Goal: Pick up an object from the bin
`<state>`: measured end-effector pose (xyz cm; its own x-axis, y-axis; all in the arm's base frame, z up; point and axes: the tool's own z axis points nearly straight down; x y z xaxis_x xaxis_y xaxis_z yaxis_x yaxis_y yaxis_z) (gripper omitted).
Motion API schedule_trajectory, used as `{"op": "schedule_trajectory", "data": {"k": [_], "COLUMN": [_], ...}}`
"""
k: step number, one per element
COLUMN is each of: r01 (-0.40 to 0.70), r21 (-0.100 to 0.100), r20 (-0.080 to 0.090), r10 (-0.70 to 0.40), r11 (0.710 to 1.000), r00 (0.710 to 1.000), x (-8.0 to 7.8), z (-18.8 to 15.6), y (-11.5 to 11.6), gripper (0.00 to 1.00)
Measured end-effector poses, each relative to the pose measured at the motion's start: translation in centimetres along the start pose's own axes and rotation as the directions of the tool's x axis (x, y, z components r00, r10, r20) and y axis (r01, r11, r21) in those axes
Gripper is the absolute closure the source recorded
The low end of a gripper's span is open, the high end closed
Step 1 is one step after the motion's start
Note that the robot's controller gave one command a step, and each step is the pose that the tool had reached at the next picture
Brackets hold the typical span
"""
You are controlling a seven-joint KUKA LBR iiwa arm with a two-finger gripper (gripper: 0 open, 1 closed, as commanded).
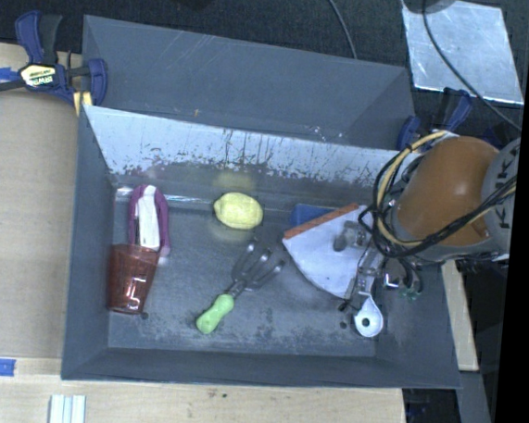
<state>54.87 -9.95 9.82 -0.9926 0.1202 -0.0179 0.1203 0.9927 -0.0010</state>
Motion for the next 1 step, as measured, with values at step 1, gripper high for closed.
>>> {"op": "schedule_trajectory", "data": {"k": [1], "r01": [-0.022], "r21": [-0.001], "r20": [-0.002], "r10": [0.022], "r11": [1.000], "r00": [1.000], "x": [-1.71], "z": [2.53], "y": [-1.11], "gripper": [0.00]}}
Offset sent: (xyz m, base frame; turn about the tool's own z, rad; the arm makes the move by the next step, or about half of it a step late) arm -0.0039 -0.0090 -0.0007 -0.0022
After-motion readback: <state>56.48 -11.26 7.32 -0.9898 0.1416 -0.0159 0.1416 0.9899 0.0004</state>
